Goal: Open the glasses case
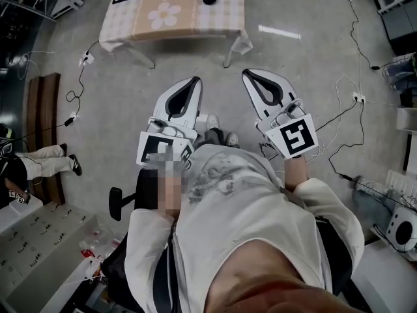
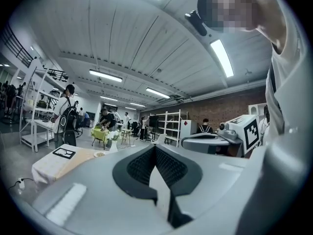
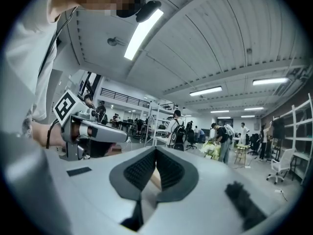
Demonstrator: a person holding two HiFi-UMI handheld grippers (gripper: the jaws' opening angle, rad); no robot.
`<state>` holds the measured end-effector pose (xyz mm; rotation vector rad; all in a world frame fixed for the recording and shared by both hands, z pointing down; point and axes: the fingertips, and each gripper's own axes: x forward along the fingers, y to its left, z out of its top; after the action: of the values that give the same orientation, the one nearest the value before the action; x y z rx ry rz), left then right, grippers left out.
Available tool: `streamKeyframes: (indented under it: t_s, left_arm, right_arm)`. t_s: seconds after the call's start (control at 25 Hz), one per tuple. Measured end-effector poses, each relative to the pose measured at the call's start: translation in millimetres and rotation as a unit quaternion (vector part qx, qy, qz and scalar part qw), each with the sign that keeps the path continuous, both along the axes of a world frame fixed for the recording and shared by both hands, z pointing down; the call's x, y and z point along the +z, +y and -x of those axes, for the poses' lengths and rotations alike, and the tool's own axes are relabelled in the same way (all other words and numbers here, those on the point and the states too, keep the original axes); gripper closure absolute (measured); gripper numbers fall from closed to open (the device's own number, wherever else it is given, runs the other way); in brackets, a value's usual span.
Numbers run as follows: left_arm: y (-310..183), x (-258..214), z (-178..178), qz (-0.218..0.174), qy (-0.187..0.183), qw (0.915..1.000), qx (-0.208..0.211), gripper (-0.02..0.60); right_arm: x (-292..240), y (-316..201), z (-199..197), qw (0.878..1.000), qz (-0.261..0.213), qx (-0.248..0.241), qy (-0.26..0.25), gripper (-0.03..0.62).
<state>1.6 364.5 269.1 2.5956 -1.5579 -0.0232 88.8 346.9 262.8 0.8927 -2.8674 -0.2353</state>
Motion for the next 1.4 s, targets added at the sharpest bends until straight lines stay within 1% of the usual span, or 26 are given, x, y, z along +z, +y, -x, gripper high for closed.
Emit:
streamKeyframes:
  t_s: [0.24, 0.4, 0.52, 0.72, 0.84, 1.12, 1.4]
  left_arm:
    - [-43, 0, 18, -0.007, -0.002, 0.9998, 0.019, 0.574]
    - [-63, 1, 33, -0.006, 0.004, 0.9994, 0.035, 0.574]
    - [-75, 1, 42, -0.008, 0.012, 0.9987, 0.050, 0.574]
    - [-93, -1, 51, -0.011, 0.025, 0.9977, 0.063, 0.574]
    - [-101, 0, 53, -0.009, 0.031, 0.9974, 0.064, 0.574]
    - [-131, 11, 56, 0.003, 0.032, 0.9980, 0.055, 0.574]
    - [-179, 15, 58, 0.012, 0.019, 0.9994, 0.026, 0.574]
  right_arm:
    - [8, -44, 22, 1.000, 0.010, 0.012, 0.002, 0.578]
    - [9, -61, 42, 1.000, 0.017, 0.015, -0.008, 0.578]
    - [11, -71, 55, 0.999, 0.018, 0.027, -0.003, 0.579]
    - [9, -89, 59, 0.997, 0.030, 0.066, -0.014, 0.579]
    - [10, -99, 57, 0.997, 0.033, 0.074, -0.012, 0.579]
    - [25, -126, 63, 0.998, 0.044, 0.054, -0.001, 0.579]
    - [31, -177, 70, 0.999, 0.050, 0.016, -0.003, 0.579]
